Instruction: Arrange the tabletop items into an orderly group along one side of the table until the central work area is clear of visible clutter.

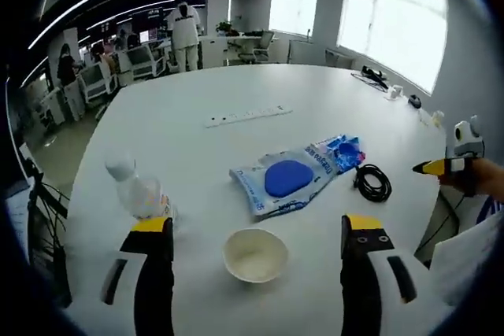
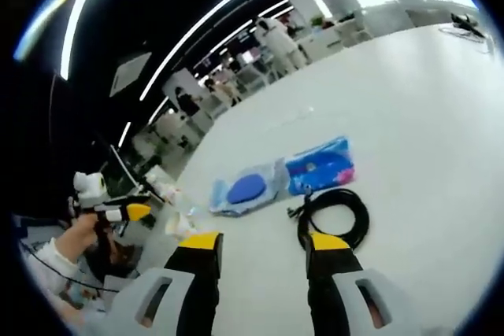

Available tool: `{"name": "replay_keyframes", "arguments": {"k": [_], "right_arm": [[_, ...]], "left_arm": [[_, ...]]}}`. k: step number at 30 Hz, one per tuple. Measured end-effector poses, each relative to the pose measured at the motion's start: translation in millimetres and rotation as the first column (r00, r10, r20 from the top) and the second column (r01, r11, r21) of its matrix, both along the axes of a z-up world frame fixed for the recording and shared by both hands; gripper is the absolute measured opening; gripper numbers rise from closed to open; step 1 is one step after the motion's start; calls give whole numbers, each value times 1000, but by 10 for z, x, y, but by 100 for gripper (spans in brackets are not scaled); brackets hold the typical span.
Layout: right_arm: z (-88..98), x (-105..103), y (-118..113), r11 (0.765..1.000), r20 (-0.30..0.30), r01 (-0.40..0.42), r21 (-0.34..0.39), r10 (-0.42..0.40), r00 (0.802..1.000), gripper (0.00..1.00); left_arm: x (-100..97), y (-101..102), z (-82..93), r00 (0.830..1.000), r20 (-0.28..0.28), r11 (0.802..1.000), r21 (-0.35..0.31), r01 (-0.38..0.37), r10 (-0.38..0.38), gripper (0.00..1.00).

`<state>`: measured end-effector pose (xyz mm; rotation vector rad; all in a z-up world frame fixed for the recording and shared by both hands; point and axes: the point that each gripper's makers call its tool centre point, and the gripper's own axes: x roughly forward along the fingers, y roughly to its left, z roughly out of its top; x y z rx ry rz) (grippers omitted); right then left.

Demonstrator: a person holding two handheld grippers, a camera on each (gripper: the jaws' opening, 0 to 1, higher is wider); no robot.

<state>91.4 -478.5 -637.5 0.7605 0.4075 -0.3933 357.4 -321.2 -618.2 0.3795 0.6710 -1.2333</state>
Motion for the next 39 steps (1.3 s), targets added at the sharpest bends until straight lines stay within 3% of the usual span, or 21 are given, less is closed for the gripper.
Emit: {"name": "replay_keyframes", "arguments": {"k": [10, 12, 13, 21, 23, 26, 27, 29, 39], "right_arm": [[14, 63, 52, 1000, 6, -11, 6, 11, 1000, 41], [-4, 49, 70, 1000, 2, -12, 10, 12, 1000, 40], [-42, -10, 65, 1000, 0, -2, 17, 2, 1000, 40], [-159, -183, 28, 1000, -46, 19, 10, -19, 999, 40], [-169, -195, 33, 1000, -46, 22, 15, -21, 999, 40], [-174, -192, 34, 999, -42, 27, 21, -26, 999, 39], [-177, -189, 35, 1000, -46, 25, 16, -24, 999, 39], [-176, -182, 37, 1000, -47, 25, 14, -25, 999, 39], [-197, -195, 33, 998, -37, 48, 40, -46, 998, 38]], "left_arm": [[-87, -69, -193, 998, 25, 998, -45, -49, 51, 86], [-71, -75, -250, 996, 33, 996, -56, -75, 77, 83], [-85, -109, -354, 992, 1, 987, -98, -128, 129, 85], [-71, -72, -577, 986, 12, 983, -72, -166, 167, 76], [-68, -87, -597, 987, 33, 985, -71, -156, 158, 74], [-100, -81, -701, 992, 55, 993, -12, -114, 114, 64], [-57, -82, -705, 990, 90, 994, -9, -108, 108, 61], [-69, -64, -735, 991, 64, 993, 3, -116, 115, 49], [-39, -43, -628, 990, 56, 992, -33, -125, 126, 43]]}}
